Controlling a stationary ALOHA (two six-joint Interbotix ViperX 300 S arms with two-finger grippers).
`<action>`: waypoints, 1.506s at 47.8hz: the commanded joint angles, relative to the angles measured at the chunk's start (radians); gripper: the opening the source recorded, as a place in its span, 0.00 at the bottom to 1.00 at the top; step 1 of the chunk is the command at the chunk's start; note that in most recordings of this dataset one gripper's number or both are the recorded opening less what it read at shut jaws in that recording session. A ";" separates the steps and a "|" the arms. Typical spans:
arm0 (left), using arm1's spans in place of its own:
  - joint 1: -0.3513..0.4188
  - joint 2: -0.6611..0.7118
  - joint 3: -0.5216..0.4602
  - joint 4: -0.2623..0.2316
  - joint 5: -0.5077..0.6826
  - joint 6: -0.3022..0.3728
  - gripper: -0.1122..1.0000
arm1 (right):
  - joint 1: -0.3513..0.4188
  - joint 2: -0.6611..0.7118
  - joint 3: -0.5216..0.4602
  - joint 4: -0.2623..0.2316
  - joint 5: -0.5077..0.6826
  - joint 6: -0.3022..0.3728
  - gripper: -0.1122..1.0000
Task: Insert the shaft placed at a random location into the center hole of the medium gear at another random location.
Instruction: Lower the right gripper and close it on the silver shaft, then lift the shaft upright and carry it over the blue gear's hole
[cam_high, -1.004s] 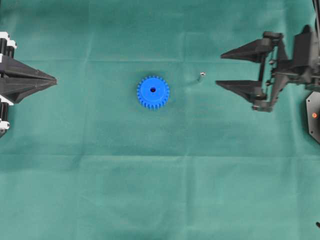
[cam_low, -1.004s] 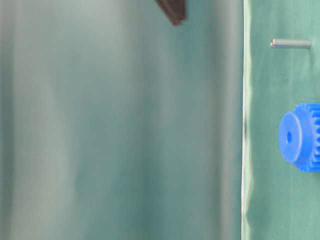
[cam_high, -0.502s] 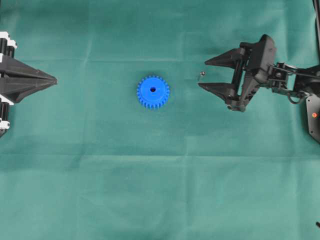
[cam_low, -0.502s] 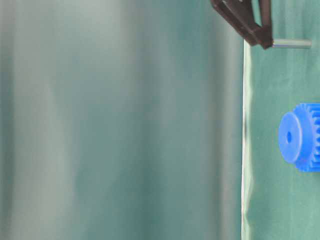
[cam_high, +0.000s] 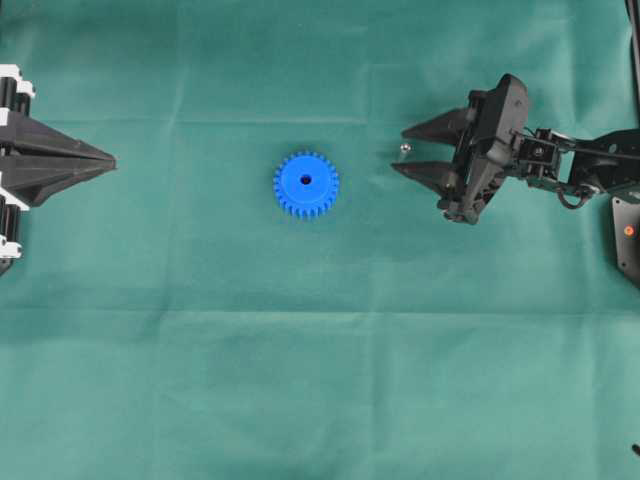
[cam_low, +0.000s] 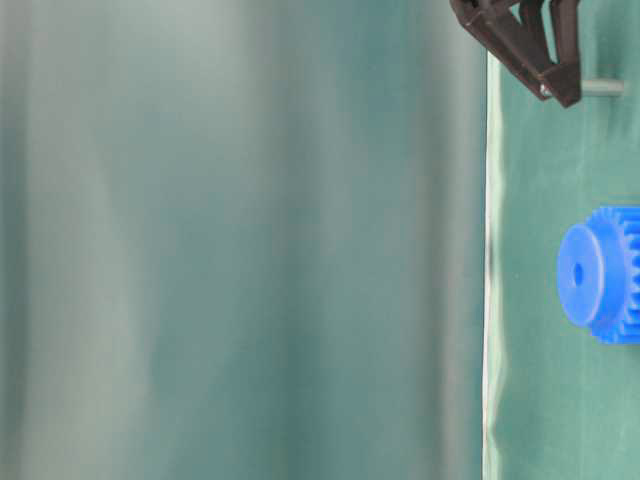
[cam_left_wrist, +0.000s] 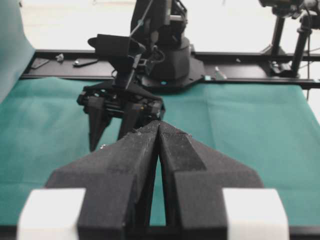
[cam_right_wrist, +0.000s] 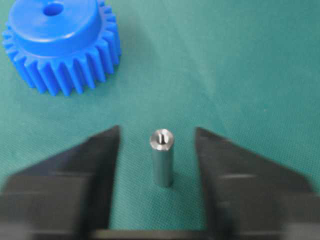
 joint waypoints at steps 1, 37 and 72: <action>0.005 0.008 -0.025 0.002 -0.005 -0.002 0.10 | -0.003 -0.011 -0.012 0.003 -0.023 -0.008 0.46; 0.005 0.008 -0.025 0.003 0.008 -0.003 0.10 | -0.002 -0.295 -0.066 -0.009 0.287 -0.029 0.22; 0.006 0.011 -0.023 0.003 0.009 -0.003 0.10 | 0.046 -0.250 -0.178 -0.012 0.348 -0.040 0.22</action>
